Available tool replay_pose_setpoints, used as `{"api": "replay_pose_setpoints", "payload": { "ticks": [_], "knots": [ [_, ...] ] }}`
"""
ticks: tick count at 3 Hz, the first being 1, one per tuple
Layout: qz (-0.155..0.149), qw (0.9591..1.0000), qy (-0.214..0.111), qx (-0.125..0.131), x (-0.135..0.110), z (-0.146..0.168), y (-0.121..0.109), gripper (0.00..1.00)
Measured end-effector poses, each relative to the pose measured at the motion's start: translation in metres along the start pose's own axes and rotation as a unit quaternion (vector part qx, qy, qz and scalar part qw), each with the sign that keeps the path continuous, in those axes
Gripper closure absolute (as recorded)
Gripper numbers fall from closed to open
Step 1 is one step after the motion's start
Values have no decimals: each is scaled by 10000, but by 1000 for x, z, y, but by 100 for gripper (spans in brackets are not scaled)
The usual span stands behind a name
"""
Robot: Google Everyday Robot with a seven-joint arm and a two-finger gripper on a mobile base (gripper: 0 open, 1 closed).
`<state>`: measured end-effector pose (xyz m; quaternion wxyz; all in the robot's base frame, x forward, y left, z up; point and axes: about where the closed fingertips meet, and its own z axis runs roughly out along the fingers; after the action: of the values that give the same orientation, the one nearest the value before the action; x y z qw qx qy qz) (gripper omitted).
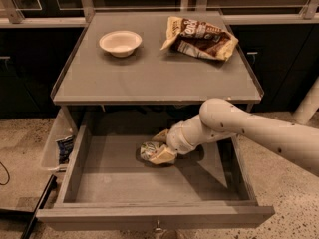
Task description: Pick 7up can from top drawer and place on counter
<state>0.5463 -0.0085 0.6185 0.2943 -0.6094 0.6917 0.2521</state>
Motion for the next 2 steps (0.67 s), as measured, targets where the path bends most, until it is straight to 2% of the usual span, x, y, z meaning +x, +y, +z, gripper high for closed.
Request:
{"api": "replay_pose_setpoints", "payload": {
  "ticks": [1,2],
  "knots": [
    [1,10000,0,-1,0,0,0,88],
    [13,10000,-5,-11,0,0,1,100]
  ]
}}
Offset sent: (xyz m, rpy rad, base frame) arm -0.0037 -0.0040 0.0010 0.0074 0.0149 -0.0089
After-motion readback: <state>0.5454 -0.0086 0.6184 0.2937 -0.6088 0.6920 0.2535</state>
